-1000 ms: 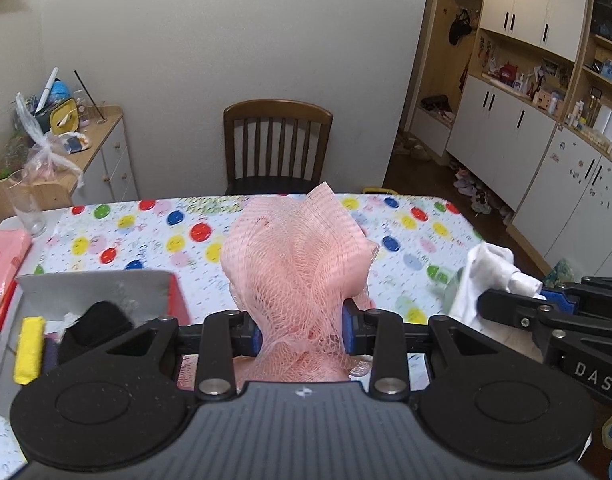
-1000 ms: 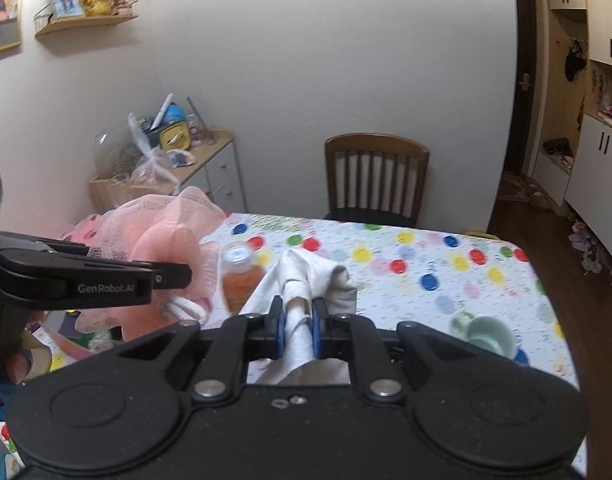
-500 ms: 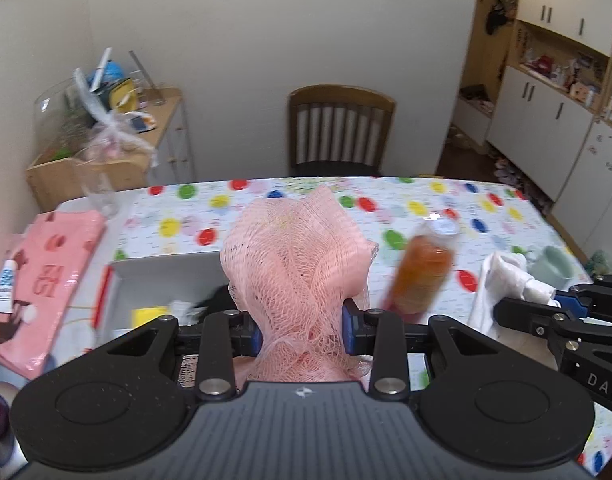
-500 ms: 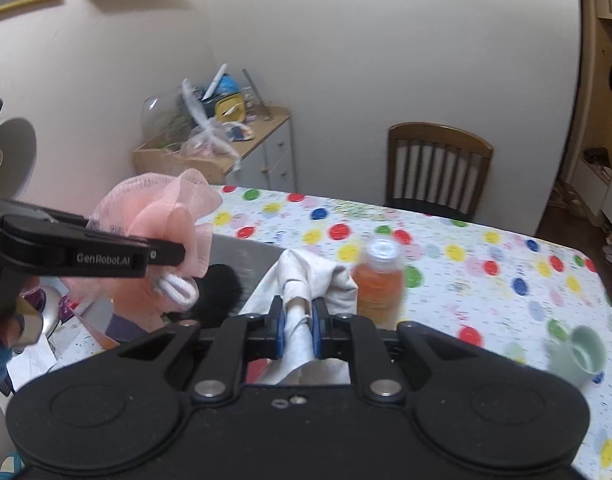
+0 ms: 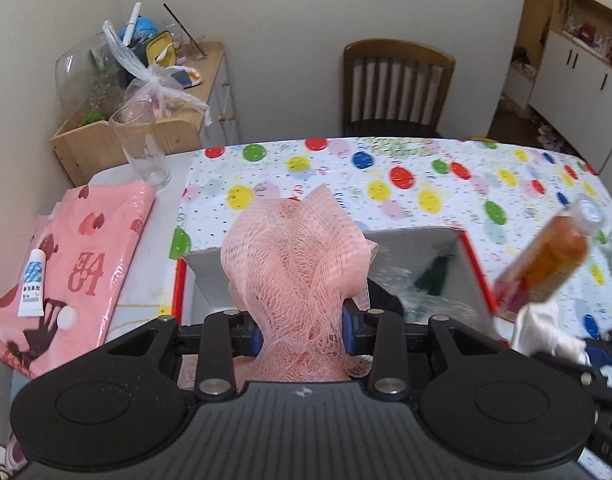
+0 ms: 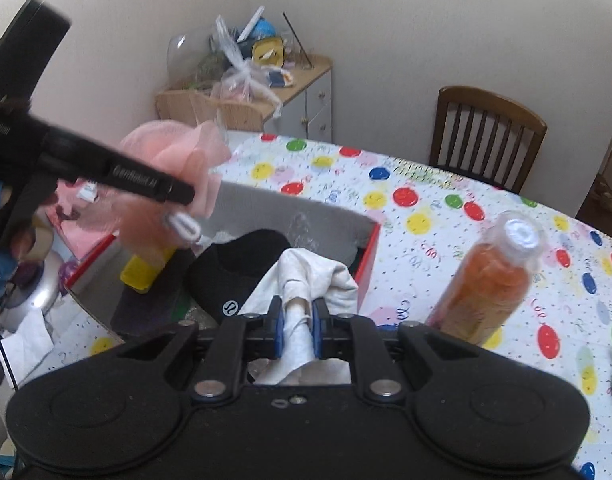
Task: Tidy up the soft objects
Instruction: 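Lower the bath puff and white cloth into the box and open both grippers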
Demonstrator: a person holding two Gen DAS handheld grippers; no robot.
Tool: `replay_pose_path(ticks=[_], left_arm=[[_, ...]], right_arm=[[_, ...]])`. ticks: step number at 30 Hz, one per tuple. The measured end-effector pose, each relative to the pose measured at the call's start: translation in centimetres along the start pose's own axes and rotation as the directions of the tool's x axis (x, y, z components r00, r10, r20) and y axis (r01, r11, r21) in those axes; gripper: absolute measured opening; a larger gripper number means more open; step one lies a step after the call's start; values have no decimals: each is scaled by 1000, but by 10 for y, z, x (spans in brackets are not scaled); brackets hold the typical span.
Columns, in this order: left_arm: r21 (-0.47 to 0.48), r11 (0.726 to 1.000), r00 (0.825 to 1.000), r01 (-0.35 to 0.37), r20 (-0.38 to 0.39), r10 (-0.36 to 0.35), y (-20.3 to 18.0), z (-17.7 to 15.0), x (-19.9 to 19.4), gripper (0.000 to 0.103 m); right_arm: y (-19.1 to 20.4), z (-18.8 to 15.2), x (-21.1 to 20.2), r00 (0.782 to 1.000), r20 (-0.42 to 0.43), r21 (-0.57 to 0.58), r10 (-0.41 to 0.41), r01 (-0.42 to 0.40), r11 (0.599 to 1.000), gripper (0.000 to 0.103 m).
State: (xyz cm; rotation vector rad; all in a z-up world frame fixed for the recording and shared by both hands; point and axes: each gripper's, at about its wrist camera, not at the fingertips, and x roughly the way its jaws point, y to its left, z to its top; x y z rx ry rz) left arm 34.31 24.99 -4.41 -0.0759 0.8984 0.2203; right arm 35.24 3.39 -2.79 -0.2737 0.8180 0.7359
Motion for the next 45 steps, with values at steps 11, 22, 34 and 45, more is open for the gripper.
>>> replay_pose_path(ticks=[11, 22, 34, 45], left_arm=[[29, 999, 992, 31, -126, -27, 4, 12, 62, 34], [52, 996, 972, 71, -227, -57, -10, -1, 98, 37], [30, 995, 987, 96, -134, -91, -11, -2, 72, 76], [0, 994, 993, 110, 47, -110, -4, -19, 10, 78]], right_arm=[[15, -9, 36, 995, -101, -37, 15, -18, 999, 13], [19, -18, 51, 990, -140, -83, 26, -38, 996, 22], [13, -12, 27, 996, -59, -53, 64, -67, 996, 52], [-2, -8, -22, 994, 56, -3, 98, -98, 995, 64]])
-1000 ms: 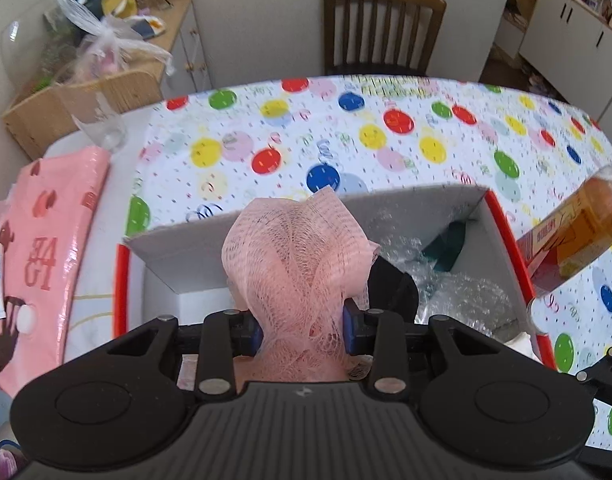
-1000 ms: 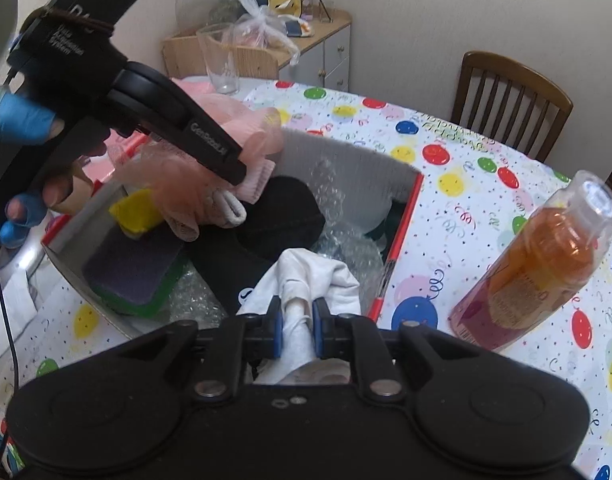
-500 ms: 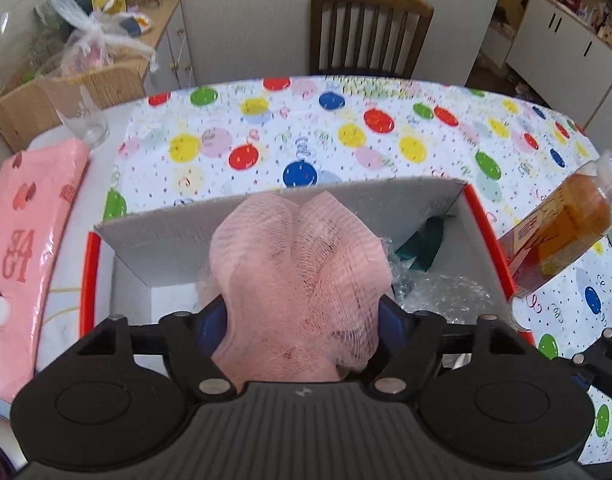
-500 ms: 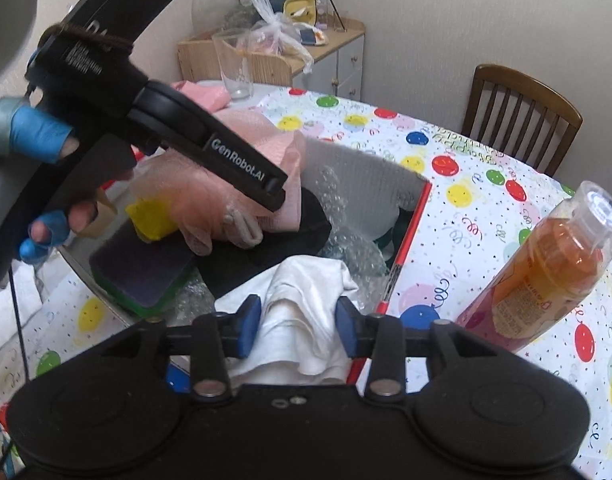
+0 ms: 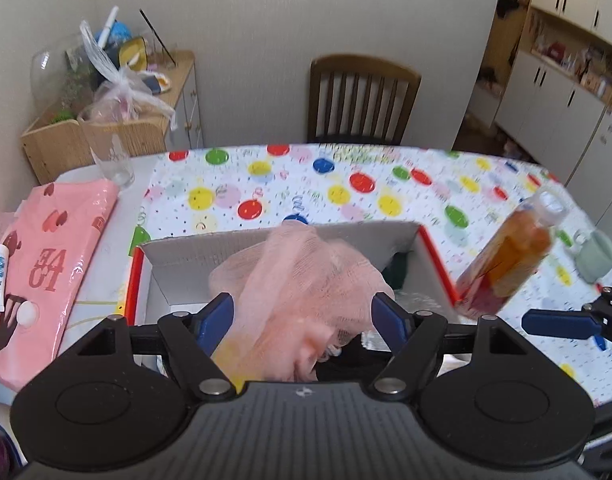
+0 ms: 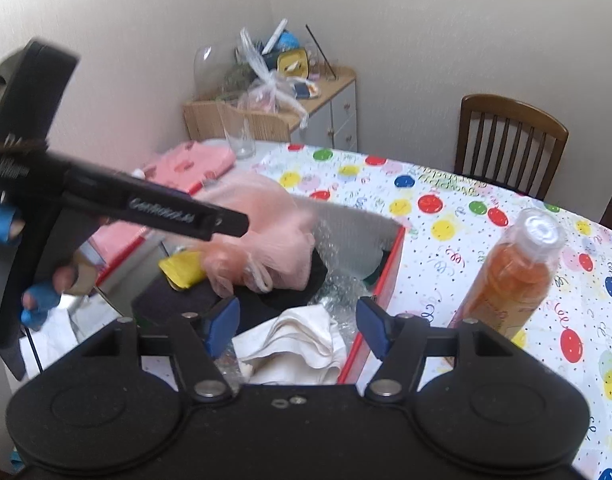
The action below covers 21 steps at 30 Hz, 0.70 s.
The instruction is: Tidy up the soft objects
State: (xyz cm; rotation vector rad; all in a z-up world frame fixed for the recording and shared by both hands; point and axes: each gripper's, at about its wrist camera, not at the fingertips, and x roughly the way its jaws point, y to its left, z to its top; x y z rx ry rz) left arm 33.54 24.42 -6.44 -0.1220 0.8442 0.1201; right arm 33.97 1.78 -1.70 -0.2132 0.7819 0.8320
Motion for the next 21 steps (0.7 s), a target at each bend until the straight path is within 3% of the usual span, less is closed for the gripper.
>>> replay_pose_path(ticks=[2, 7, 12, 21], left_arm=[[-11, 1000, 1000, 10, 29, -10, -1, -4, -13, 82], [-38, 998, 992, 39, 124, -34, -4, -14, -50, 82], [-48, 998, 985, 47, 169, -38, -12, -29, -76, 83], [-57, 998, 970, -5, 242, 19, -27, -60, -117, 91]], right_arm=[[-1, 1, -11, 1000, 23, 4, 10, -11, 1000, 65], [-3, 3, -36, 996, 78, 7, 38, -38, 999, 71], [-6, 1, -58, 991, 127, 16, 53, -55, 998, 76], [-6, -15, -90, 976, 210, -14, 62, -60, 998, 89]])
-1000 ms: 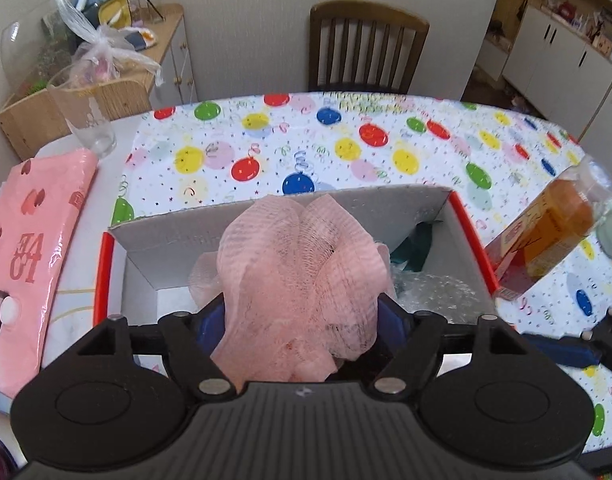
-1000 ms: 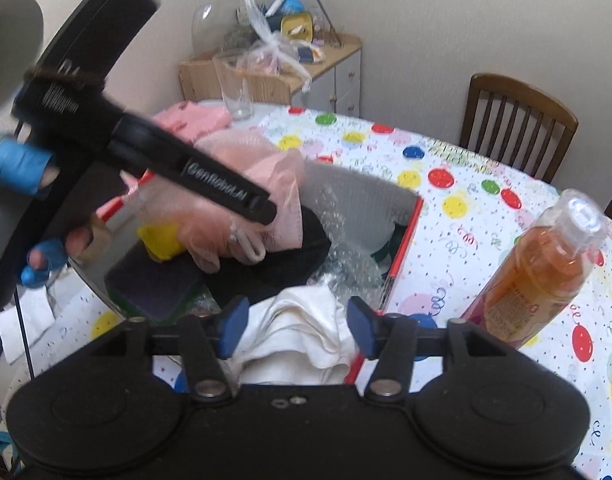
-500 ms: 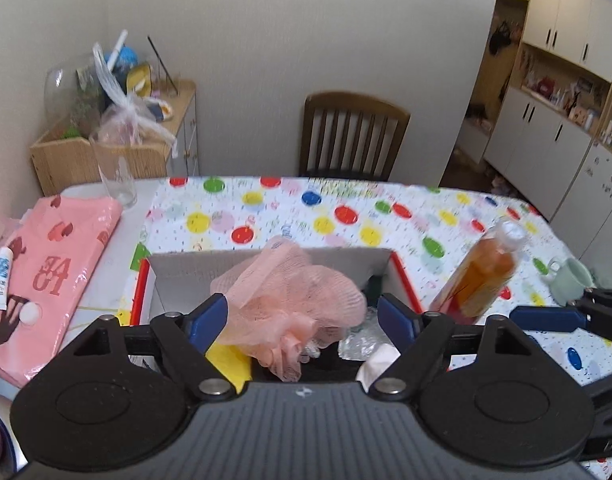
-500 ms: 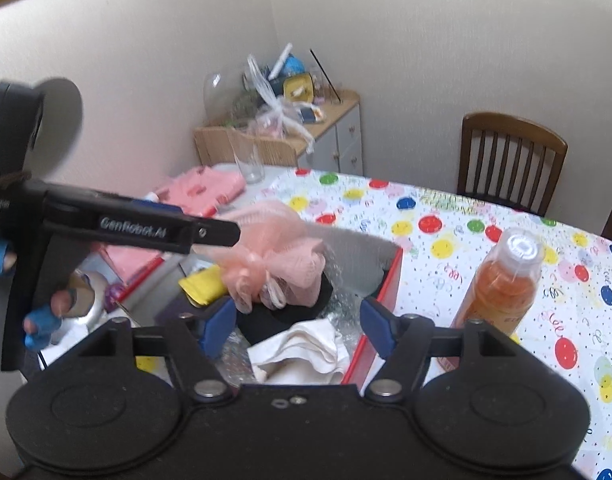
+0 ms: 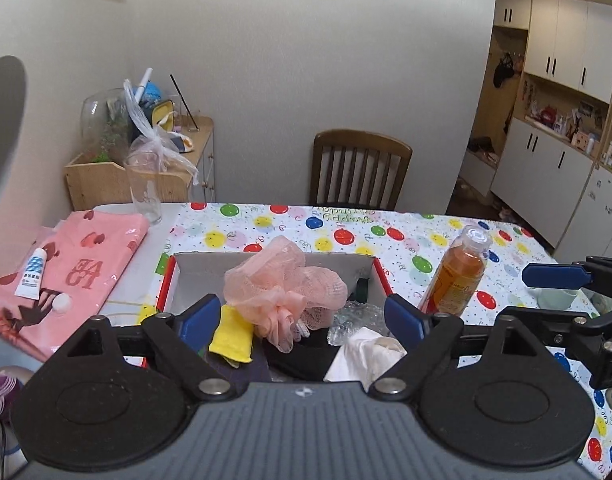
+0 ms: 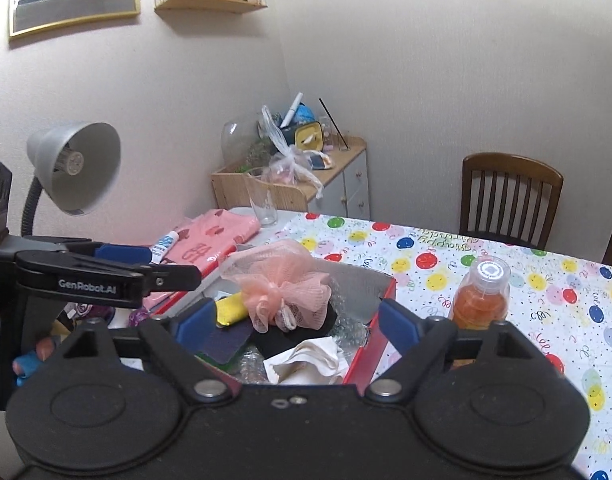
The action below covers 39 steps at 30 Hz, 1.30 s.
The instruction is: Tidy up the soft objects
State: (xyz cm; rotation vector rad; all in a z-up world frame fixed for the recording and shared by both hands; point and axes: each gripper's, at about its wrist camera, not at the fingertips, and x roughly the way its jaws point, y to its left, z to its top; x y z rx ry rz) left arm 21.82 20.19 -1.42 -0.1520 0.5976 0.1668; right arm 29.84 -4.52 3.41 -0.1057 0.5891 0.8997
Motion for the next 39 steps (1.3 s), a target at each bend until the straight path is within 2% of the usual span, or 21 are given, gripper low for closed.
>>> replay_pose_path(ticks=[2, 3, 7, 11, 17, 24, 39], left_arm=[[-6, 1000, 1000, -3, 16, 3, -2, -4, -9, 100], [-8, 1000, 1000, -4, 26, 4, -3, -6, -14, 101], [-18, 1000, 999, -18, 47, 18, -9, -13, -30, 101], [-23, 1000, 1000, -18, 25, 18, -17, -20, -35, 101], [-33, 999, 999, -38, 9, 38, -30, -31, -44, 101], [12, 1000, 999, -29, 20, 28, -48, -41, -57, 101], [12, 999, 999, -30, 17, 30, -61, -48, -63, 101]], right_arm=[[1, -3, -6, 1000, 12, -6, -4, 4, 1000, 92], [1, -4, -8, 1000, 20, -9, -11, 11, 1000, 93], [3, -12, -20, 999, 47, -3, -27, 27, 1000, 97], [2, -19, -32, 996, 76, 6, -46, 46, 999, 103], [3, -31, -48, 992, 105, 23, -68, 66, 998, 103], [3, -38, -59, 990, 108, 56, -90, 84, 995, 103], [3, -41, -70, 989, 114, 67, -98, 90, 994, 103]])
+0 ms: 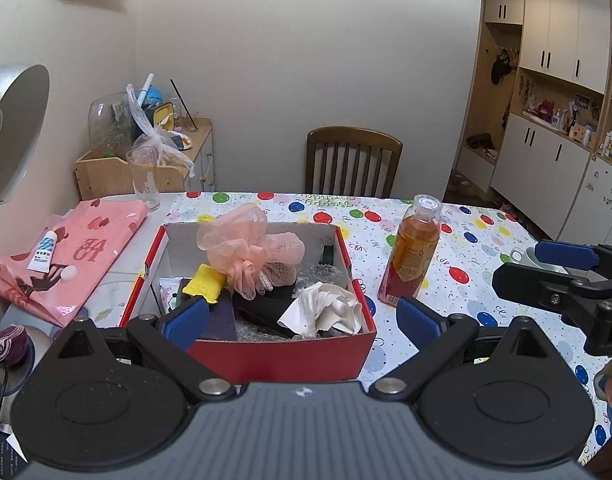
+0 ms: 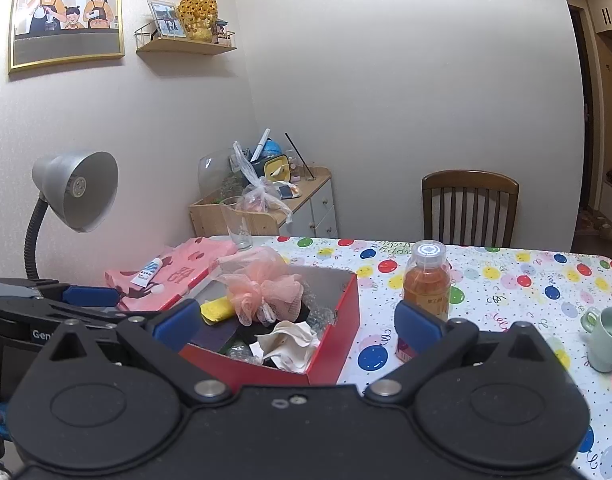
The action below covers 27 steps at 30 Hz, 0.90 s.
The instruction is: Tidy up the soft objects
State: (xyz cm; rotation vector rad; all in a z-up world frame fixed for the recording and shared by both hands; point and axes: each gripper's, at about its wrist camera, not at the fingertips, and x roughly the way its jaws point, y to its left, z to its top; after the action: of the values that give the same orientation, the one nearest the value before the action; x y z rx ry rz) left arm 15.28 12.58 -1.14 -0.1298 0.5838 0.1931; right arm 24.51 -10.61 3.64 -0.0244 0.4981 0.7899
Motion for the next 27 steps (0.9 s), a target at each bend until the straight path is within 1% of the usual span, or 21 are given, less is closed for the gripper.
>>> replay_pose_path(ticks=[27], left_arm=[[2, 1000, 1000, 6, 0, -6, -4, 4, -2, 101]], right_arm=[[-2, 1, -5, 1000, -6, 10, -12, 12, 1000, 103]])
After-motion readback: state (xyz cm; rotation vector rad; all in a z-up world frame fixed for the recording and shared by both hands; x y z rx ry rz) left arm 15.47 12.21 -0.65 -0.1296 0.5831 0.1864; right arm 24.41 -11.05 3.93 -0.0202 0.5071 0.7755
